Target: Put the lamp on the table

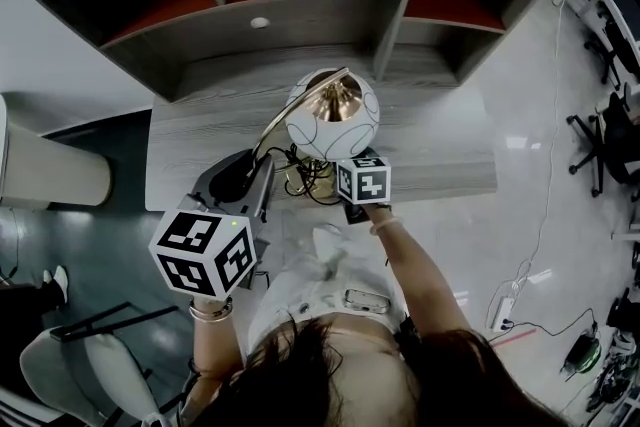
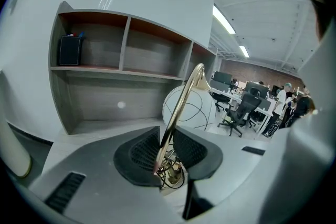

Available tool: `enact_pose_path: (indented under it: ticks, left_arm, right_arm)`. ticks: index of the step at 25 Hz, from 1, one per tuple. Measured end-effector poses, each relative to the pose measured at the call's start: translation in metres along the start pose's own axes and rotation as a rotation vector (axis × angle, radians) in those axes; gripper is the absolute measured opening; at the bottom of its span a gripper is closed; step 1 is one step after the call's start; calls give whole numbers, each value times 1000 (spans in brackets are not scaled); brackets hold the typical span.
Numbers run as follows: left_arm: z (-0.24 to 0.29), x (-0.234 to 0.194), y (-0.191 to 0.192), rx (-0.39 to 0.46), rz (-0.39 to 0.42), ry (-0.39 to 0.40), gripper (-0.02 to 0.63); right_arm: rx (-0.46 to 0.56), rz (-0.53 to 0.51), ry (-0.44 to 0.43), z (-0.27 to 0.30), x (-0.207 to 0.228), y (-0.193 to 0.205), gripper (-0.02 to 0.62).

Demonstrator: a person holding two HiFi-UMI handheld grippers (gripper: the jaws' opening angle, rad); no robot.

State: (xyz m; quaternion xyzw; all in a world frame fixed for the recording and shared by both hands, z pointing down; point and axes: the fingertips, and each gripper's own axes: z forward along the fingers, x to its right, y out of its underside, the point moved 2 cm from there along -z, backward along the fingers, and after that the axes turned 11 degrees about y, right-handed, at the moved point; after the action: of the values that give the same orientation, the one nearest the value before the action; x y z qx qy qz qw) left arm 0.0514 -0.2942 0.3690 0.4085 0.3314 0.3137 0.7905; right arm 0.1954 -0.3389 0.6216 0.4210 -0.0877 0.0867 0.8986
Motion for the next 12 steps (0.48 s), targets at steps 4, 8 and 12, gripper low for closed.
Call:
enact_pose_path:
  ticks: [4,8,12]
  left_arm:
    - [-6,1,3,8,-8,4,63]
    - [-17,1,8,21,-19,-8,61]
    - [-28,2,11,28,-20,-25,63]
  right_arm:
    - [3,2,13,-3,1,0,54]
    - [5,0,26,-10,3,3,54]
    - [6,2,32,-20,4,8,54]
